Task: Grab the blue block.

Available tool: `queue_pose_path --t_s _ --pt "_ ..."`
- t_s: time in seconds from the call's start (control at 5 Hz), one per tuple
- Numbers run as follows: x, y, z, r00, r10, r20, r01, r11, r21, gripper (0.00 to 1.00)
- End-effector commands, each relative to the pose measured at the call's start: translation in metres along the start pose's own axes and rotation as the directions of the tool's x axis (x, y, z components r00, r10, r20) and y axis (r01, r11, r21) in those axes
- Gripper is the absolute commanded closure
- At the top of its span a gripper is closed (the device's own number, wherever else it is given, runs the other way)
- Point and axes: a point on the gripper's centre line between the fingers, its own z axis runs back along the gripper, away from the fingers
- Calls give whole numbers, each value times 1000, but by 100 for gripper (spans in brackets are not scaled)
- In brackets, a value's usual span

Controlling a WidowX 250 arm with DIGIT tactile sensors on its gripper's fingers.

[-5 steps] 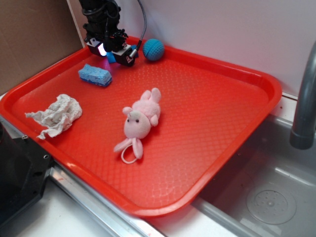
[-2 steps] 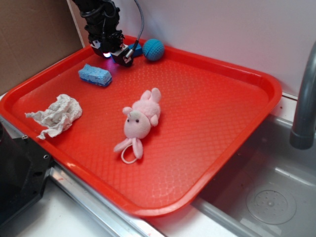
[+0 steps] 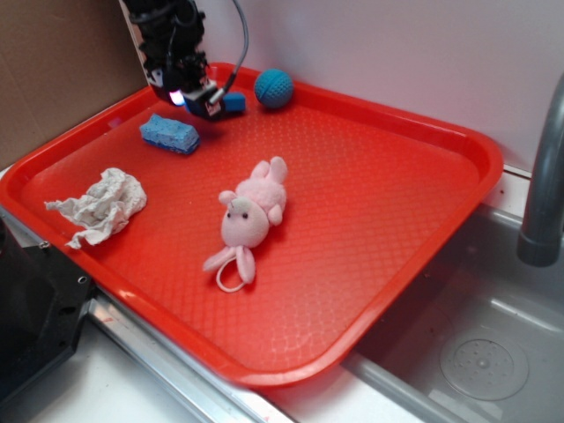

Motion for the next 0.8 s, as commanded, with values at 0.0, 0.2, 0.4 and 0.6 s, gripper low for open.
queue_pose_path --t_s 0.0,0.2,0.4,0.6 --pt "11 -47 83 996 -3 86 5 1000 -23 100" --pt "5 -78 108 994 106 -23 -106 994 -16 100" --pt "-10 -110 132 980 172 -97 -167 984 56 100" --pt "-25 -131 140 953 281 -117 -262 952 157 100"
